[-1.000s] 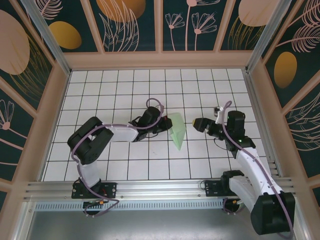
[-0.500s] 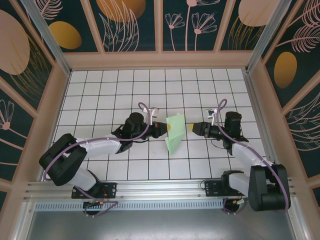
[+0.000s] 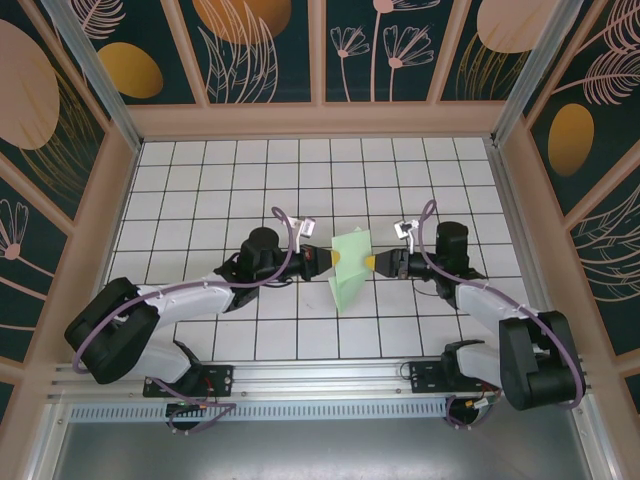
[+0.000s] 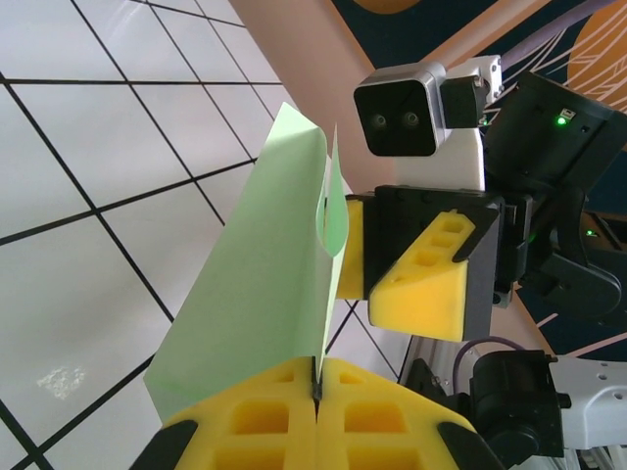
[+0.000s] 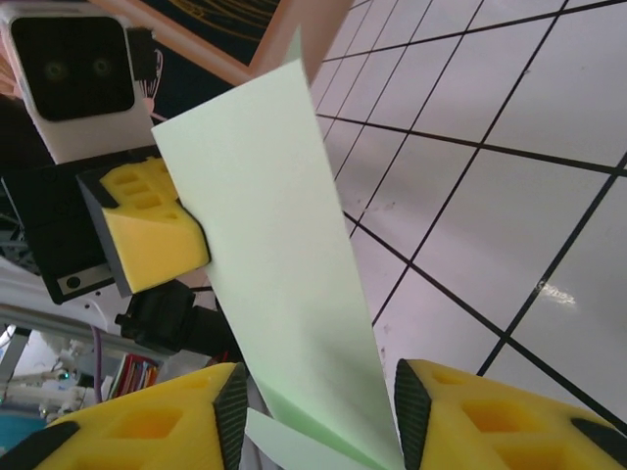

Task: Fold a paper plane with a square sheet of paper (fold left side to right side)
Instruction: Fold the wing for the fifth time at the center of the table.

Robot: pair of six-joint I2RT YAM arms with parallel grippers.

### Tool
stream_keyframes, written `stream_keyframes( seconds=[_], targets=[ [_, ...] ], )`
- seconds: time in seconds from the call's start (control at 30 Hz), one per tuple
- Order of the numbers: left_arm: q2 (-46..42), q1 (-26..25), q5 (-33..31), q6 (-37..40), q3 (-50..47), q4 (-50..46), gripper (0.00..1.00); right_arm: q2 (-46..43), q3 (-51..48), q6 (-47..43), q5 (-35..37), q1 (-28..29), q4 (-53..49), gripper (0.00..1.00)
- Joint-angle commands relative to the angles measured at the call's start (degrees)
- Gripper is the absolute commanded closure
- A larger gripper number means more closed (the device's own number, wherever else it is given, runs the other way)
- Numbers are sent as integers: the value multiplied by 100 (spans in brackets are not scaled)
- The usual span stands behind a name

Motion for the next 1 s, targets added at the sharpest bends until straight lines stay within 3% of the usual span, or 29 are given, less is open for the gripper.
stream_keyframes(
  seconds=[0.0, 0.2, 0.47, 0.67, 0.77, 0.83, 0.97],
  targets=[
    [-5, 44, 53, 18, -75, 256, 100, 146, 109, -101, -229, 71, 212, 60],
    [0, 201, -54, -175, -265, 361, 100, 348, 170, -270, -119, 83, -13, 78],
    [165, 298, 18, -255, -326, 464, 100, 542, 239, -357, -60, 247, -102, 80],
    [365, 328, 22, -286, -328, 471, 100, 731, 358, -443, 145, 330, -339, 93],
    [449, 354, -93, -258, -286, 301, 90, 847, 459, -359, 358, 337, -634, 97],
    [475, 362, -283, -209, -235, 37, 75, 979, 491, -136, 550, 339, -785, 98],
    [387, 377, -711, 22, -40, -744, 54, 1359, 493, 356, 797, 375, -935, 100]
  ],
)
